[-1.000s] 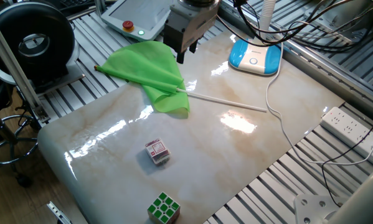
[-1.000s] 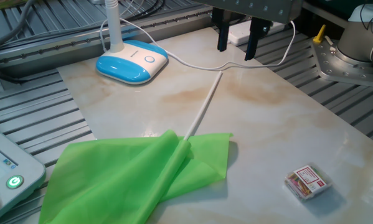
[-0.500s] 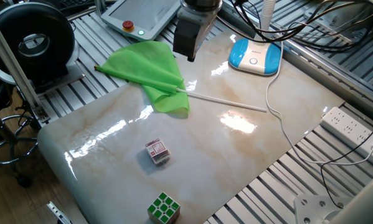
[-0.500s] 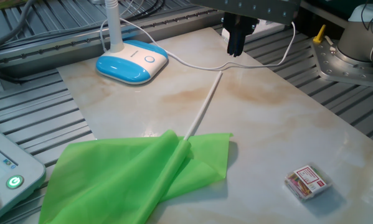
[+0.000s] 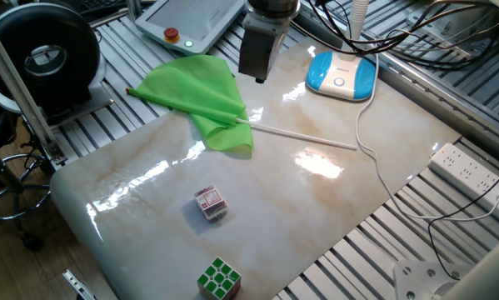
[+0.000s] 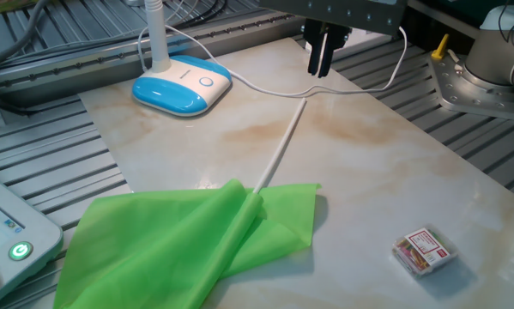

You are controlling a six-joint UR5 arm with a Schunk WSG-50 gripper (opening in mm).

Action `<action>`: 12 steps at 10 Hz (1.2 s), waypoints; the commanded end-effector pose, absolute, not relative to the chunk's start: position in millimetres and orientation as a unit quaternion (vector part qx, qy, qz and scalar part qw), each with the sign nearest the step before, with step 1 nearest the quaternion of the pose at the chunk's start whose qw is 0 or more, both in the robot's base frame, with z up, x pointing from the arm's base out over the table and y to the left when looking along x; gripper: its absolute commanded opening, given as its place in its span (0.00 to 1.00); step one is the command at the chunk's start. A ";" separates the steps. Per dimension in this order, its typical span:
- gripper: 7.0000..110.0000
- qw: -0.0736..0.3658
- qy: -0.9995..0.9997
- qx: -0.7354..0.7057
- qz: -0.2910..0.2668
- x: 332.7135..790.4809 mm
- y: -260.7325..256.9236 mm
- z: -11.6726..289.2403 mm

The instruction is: Wave the flag

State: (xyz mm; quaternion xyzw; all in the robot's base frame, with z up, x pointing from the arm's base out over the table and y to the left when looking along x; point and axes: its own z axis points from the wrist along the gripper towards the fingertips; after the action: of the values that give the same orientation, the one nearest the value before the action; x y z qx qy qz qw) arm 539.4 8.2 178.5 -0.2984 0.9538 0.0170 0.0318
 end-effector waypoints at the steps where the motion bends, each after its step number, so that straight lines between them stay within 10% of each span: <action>1: 0.00 0.044 0.940 -0.337 0.024 539.5 9.4 171.5; 12: 0.00 0.030 0.940 -0.339 -0.003 531.7 -10.7 163.8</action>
State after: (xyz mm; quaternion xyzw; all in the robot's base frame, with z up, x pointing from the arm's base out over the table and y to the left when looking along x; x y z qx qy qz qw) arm 530.4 -10.5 163.2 -0.3417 0.9395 -0.0042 0.0256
